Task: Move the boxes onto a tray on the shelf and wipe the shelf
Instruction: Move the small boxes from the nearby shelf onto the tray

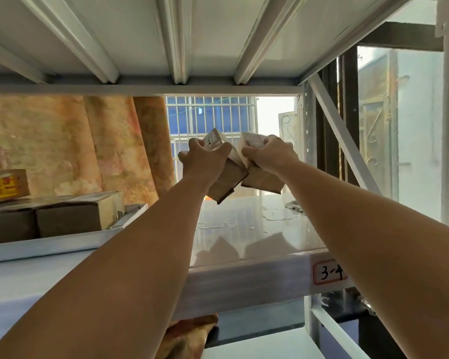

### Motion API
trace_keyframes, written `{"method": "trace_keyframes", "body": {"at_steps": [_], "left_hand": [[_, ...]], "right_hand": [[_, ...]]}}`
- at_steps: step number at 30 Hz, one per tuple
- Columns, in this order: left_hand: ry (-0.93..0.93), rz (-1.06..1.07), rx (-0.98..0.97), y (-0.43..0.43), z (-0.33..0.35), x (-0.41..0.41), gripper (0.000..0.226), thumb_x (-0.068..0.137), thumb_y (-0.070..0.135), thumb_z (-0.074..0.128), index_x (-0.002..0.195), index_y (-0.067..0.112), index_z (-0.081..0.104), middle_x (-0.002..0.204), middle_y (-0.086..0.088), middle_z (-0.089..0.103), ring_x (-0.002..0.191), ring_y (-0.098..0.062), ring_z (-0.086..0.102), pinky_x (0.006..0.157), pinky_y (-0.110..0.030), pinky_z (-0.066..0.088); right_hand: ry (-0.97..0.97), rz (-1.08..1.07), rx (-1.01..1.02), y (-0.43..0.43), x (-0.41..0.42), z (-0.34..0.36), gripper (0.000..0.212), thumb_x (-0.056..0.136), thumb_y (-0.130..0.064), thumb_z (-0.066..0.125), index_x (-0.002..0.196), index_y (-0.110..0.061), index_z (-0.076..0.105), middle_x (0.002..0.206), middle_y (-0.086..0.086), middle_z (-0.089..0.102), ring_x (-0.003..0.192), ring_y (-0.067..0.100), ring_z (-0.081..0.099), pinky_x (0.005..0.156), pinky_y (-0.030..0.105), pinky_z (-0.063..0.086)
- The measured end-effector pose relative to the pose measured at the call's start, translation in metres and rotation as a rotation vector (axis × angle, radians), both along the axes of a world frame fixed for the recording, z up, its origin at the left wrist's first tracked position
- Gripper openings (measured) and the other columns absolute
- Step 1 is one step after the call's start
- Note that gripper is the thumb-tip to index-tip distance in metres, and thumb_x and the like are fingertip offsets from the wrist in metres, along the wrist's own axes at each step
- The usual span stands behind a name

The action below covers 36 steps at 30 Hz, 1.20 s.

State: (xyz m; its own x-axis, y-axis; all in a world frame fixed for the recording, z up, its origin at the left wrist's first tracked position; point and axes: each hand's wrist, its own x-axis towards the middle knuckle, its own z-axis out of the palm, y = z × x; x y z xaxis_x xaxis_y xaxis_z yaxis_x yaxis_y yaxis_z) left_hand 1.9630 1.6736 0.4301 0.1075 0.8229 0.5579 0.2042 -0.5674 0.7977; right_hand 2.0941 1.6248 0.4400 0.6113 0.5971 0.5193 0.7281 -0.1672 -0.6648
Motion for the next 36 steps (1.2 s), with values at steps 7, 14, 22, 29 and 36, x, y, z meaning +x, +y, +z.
{"method": "trace_keyframes", "body": {"at_steps": [7, 14, 22, 29, 36], "left_hand": [[-0.131, -0.239, -0.244, 0.01, -0.002, -0.004, 0.08, 0.056, 0.055, 0.069, 0.122, 0.019, 0.04, 0.116, -0.013, 0.06, 0.094, -0.027, 0.066, 0.075, -0.041, 0.06], [-0.091, -0.388, -0.436, 0.006, -0.006, -0.008, 0.078, 0.062, 0.043, 0.079, 0.128, 0.015, 0.047, 0.103, -0.013, 0.07, 0.058, -0.021, 0.074, 0.053, -0.036, 0.057], [-0.257, -0.286, -0.364, -0.005, -0.007, -0.004, 0.071, 0.075, 0.04, 0.068, 0.132, 0.016, 0.033, 0.107, -0.011, 0.062, 0.079, -0.023, 0.067, 0.058, -0.036, 0.06], [-0.323, -0.113, -0.263, -0.002, -0.008, -0.002, 0.084, 0.075, 0.047, 0.064, 0.143, 0.024, 0.019, 0.134, -0.009, 0.038, 0.114, -0.027, 0.048, 0.057, -0.025, 0.042], [-0.229, -0.047, -0.083, 0.005, -0.011, -0.006, 0.087, 0.072, 0.042, 0.069, 0.142, 0.022, 0.022, 0.138, -0.008, 0.038, 0.115, -0.025, 0.048, 0.075, -0.031, 0.044]], "right_hand": [[0.147, 0.216, 0.243, 0.011, 0.01, -0.015, 0.075, 0.069, -0.057, 0.053, 0.138, -0.029, 0.041, 0.133, 0.011, 0.046, 0.108, 0.027, 0.053, 0.078, 0.033, 0.045], [0.227, 0.293, 0.17, 0.003, 0.015, -0.02, 0.087, 0.055, -0.062, 0.056, 0.135, -0.033, 0.04, 0.129, 0.01, 0.053, 0.106, 0.031, 0.059, 0.09, 0.045, 0.053], [0.386, 0.328, 0.21, 0.003, 0.024, -0.024, 0.079, 0.067, -0.048, 0.06, 0.138, -0.025, 0.036, 0.11, 0.004, 0.062, 0.097, 0.026, 0.065, 0.089, 0.046, 0.054], [0.344, 0.323, 0.151, 0.005, 0.022, -0.027, 0.075, 0.068, -0.047, 0.059, 0.137, -0.025, 0.038, 0.111, 0.005, 0.062, 0.099, 0.027, 0.064, 0.09, 0.046, 0.053], [0.236, 0.21, 0.187, 0.003, 0.019, -0.028, 0.083, 0.066, -0.053, 0.057, 0.142, -0.031, 0.032, 0.128, 0.007, 0.05, 0.104, 0.026, 0.056, 0.088, 0.041, 0.052]]}}
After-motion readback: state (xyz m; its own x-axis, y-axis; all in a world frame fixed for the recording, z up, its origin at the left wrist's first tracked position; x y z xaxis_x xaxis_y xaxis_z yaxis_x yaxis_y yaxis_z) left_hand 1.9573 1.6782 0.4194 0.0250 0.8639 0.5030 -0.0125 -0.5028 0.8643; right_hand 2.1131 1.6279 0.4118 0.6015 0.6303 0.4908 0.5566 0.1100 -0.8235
